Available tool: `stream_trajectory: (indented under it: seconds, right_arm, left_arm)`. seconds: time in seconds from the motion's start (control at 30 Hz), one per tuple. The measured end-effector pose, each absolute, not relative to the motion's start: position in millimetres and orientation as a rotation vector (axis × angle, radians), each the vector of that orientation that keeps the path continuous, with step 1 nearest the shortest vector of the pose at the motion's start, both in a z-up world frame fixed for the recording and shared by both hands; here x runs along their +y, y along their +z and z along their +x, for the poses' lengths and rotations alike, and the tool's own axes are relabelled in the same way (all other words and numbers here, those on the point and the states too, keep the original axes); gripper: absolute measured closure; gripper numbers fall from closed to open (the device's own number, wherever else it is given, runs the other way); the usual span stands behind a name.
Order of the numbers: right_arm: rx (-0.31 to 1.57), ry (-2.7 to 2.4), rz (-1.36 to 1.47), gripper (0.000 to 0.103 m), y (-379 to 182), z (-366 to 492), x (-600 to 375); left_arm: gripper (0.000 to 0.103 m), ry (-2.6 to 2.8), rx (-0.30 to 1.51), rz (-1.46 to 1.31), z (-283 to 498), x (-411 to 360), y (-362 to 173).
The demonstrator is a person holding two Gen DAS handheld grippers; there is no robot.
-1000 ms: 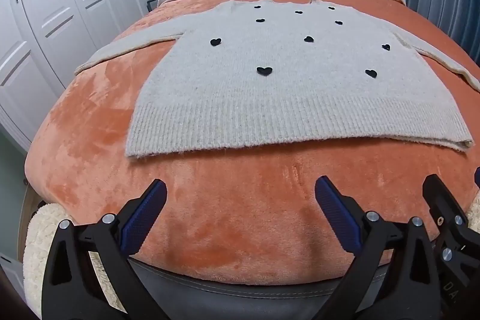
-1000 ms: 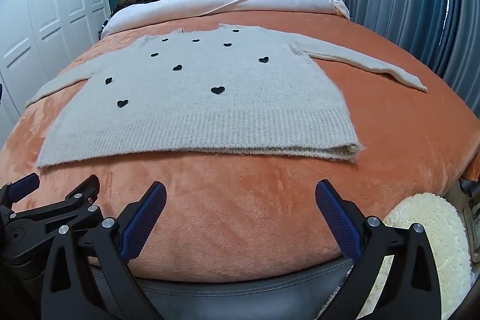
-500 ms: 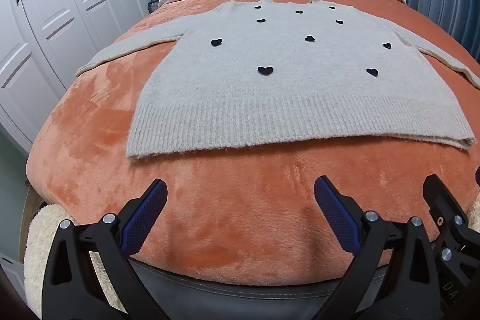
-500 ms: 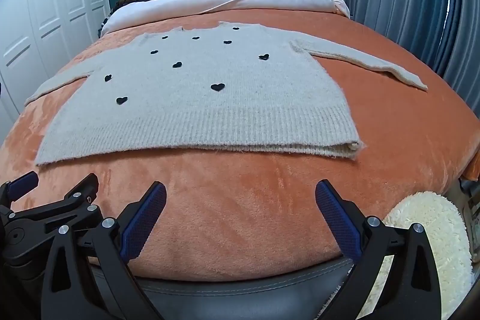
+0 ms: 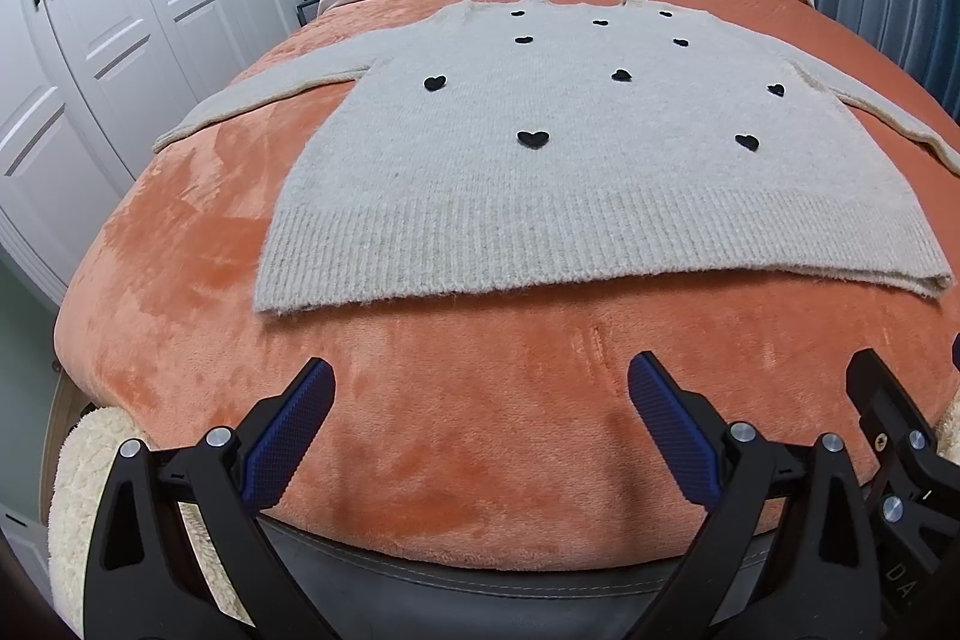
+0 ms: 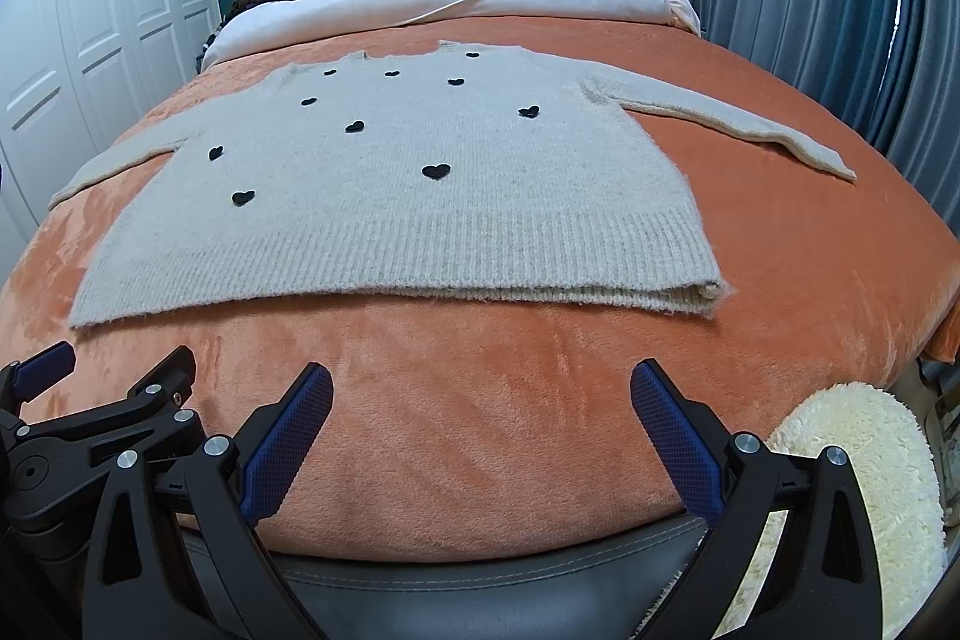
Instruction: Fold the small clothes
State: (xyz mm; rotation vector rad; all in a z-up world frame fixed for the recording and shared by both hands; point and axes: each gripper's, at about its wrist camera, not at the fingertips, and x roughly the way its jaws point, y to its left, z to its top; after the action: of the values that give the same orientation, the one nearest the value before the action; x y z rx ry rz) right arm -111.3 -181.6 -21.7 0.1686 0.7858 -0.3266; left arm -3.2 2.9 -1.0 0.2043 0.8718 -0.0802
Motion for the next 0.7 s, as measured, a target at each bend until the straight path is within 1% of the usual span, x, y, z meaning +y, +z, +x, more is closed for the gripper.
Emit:
stream_trajectory:
  seconds: [0.7]
  right_arm:
    - [0.788,-0.327,0.168,0.005,-22.3,-111.4,-181.7]
  left_arm:
    - [0.008,-0.077,0.867,0.206,-4.5,7.6,-1.1]
